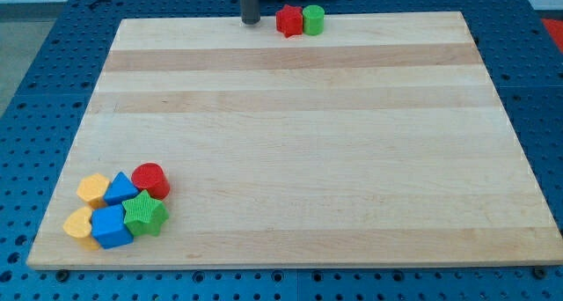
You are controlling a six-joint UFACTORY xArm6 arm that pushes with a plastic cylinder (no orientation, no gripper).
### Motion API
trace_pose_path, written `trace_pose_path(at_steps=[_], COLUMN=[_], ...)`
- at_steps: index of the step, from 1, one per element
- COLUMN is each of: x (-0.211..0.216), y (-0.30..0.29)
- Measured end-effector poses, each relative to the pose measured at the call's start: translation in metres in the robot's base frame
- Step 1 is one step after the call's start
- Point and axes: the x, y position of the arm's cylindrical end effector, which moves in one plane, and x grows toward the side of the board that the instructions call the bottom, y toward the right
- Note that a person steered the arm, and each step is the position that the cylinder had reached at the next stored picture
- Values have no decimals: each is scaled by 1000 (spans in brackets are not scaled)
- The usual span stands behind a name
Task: Push the red star below the green circle
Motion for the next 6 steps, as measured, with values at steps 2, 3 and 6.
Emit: trace_pose_path(at_steps=[2, 3, 6], x=[0, 1, 7], y=[16, 27, 55])
